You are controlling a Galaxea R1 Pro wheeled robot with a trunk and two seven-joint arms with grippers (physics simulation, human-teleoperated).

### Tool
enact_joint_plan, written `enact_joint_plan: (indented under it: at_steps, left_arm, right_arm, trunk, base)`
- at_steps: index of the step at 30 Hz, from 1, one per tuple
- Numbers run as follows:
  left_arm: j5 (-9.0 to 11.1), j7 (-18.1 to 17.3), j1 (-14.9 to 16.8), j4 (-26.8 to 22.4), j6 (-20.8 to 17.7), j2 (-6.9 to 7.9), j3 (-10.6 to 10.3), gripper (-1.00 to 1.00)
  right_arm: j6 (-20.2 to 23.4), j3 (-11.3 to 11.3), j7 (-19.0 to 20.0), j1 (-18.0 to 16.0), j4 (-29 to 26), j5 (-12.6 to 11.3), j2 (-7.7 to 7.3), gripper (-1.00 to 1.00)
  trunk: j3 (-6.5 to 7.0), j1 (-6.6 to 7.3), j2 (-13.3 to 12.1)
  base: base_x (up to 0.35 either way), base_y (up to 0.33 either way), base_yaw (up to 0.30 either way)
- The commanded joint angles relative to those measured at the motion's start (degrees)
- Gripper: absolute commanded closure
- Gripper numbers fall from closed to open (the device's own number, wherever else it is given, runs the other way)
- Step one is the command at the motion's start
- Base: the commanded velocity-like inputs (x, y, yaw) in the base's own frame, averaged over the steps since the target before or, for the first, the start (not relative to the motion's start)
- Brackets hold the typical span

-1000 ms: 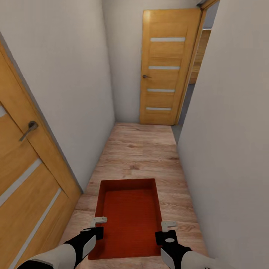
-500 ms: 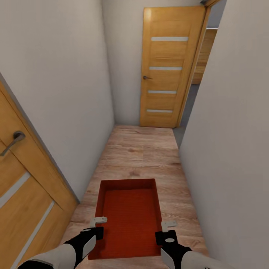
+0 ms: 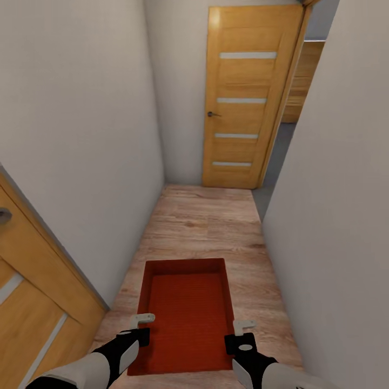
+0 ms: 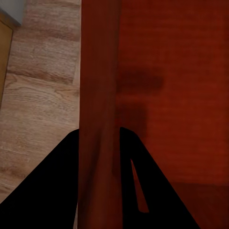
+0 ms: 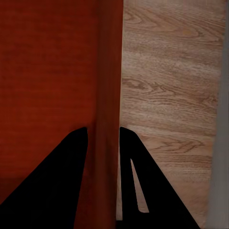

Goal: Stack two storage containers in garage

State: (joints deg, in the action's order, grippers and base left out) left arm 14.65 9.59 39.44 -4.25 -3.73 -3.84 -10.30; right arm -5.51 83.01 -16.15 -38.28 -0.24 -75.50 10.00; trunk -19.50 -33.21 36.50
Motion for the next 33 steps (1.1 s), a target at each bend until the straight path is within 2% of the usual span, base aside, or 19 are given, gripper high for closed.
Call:
enact_joint_plan:
  at_steps: [1,33]
  left_arm:
    - [2.1,0.8,0.0,-0.1,-0.5,0.59,4.1,1.00]
    - [2.1,1.0,0.0,0.0,-0.4,0.57,4.0,1.00]
  right_arm:
    - [-1.2,-0.7,-0.8,0.0,0.0,0.4,-0.07,1.00]
    - [-1.3,-0.6,-0.8,0.0,0.0,0.4,0.00,1.00]
  trunk:
    - [-0.08,-0.05,0.1]
    - [-0.08,-0.05,0.1]
  base:
    - [0.323,0.000,0.000]
    - [0.323,0.000,0.000]
